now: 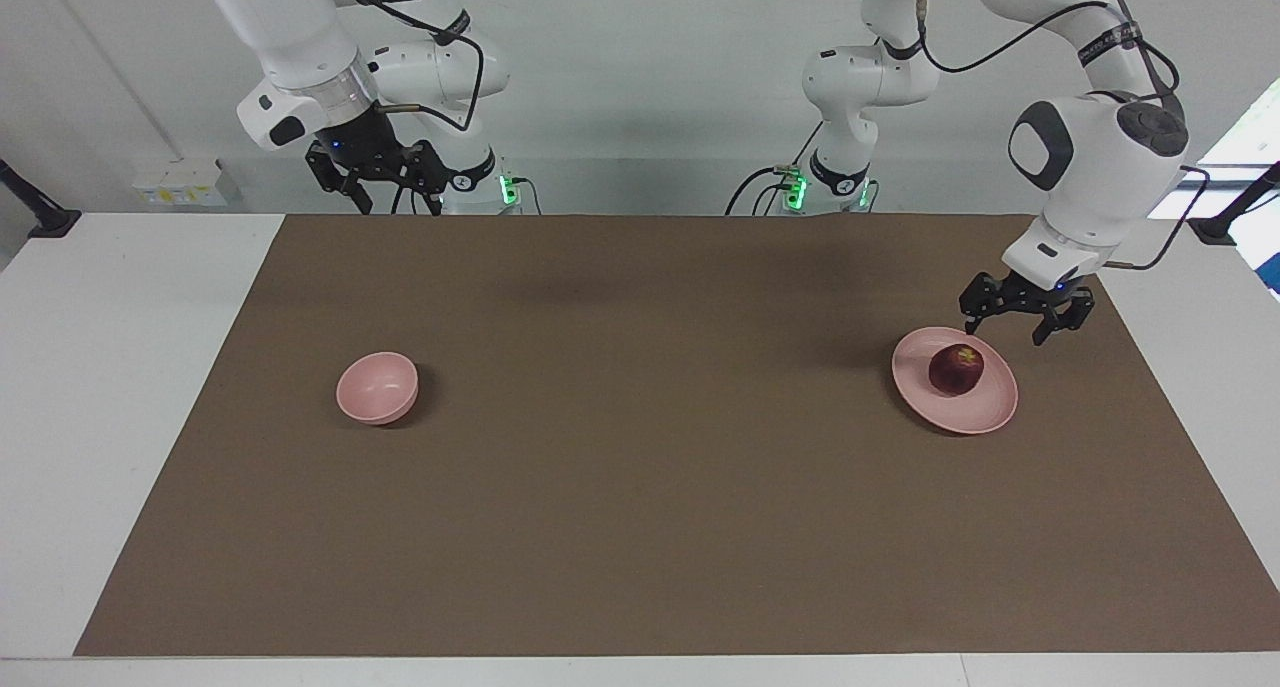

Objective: Move apple from plate to bowl
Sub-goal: 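Reach the left gripper to the apple while the right gripper approaches the bowl, then grasp and lift the apple with the left gripper while the right gripper moves inward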

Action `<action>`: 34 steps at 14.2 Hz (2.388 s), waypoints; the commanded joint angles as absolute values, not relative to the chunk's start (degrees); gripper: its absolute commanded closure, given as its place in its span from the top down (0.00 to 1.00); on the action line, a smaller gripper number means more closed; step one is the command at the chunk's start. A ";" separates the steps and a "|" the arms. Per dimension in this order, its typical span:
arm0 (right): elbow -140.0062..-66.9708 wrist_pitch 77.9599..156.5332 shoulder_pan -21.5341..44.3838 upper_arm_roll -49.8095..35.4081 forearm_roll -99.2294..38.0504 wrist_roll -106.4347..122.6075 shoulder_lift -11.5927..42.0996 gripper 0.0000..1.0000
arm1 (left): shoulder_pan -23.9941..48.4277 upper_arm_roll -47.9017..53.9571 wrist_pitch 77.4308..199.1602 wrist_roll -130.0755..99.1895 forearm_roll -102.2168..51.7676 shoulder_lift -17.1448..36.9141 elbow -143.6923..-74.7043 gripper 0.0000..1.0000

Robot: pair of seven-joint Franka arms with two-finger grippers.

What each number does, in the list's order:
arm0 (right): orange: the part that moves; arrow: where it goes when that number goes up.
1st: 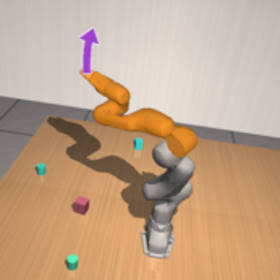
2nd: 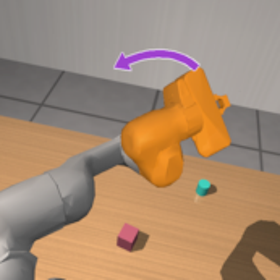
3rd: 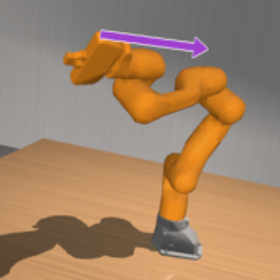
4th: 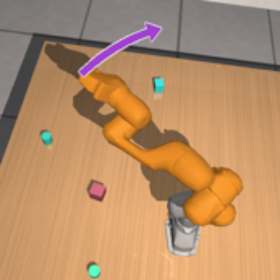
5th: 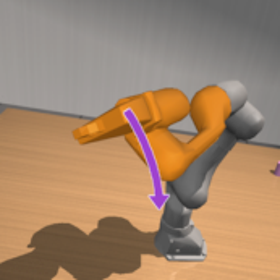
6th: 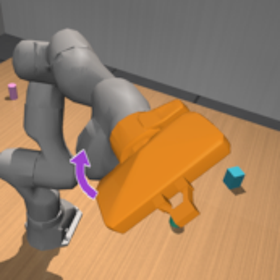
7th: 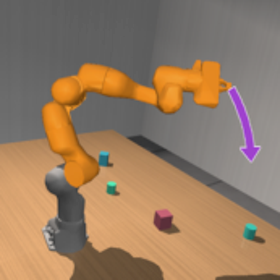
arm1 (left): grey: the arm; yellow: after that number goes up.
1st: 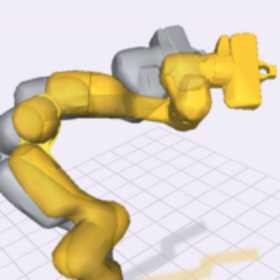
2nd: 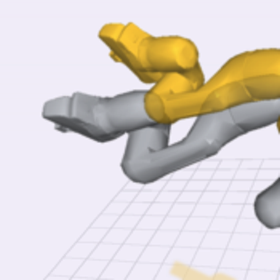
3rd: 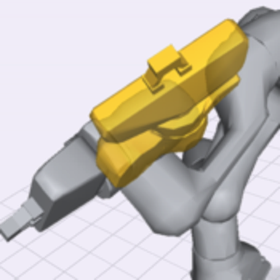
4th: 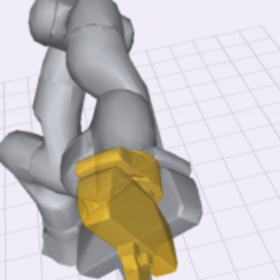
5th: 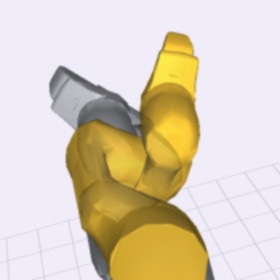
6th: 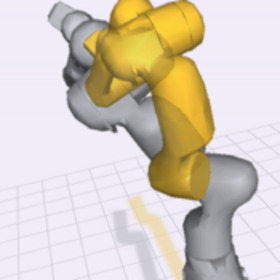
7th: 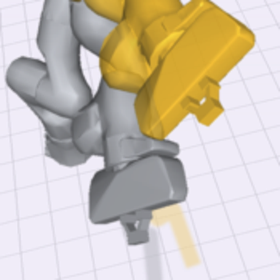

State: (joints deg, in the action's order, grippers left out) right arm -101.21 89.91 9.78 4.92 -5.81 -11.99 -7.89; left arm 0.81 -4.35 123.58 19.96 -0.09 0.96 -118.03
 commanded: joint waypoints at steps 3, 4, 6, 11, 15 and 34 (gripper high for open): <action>-106.52 95.89 11.60 4.92 -7.65 -15.55 -8.44 1.00 | -0.18 -3.78 134.11 21.18 -0.09 1.67 -126.55 1.00; -107.22 96.85 11.95 4.92 -7.91 -15.56 -7.92 1.00 | 0.00 -3.78 135.34 21.18 -0.09 1.84 -127.69 1.00; -109.59 99.48 11.95 4.92 -8.44 -15.56 -7.91 1.00 | 0.09 -3.78 138.59 21.18 -0.09 3.24 -128.58 1.00; -110.48 100.46 12.48 4.92 -8.52 -16.70 -6.86 1.00 | 0.26 -3.61 140.45 20.74 -0.17 4.66 -128.50 0.98; -110.74 101.43 12.57 4.92 -8.53 -16.70 -6.86 1.00 | 0.88 -3.60 139.40 19.60 -0.18 4.75 -128.06 0.11; -105.38 95.54 11.42 5.36 -32.77 -38.19 -6.77 1.00 | 2.37 7.02 122.17 10.20 -41.01 -1.23 -119.97 0.00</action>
State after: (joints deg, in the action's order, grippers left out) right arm -105.73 96.61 11.27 5.75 -29.52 -31.00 -6.47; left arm 2.00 7.02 123.00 11.24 -35.22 -0.75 -120.26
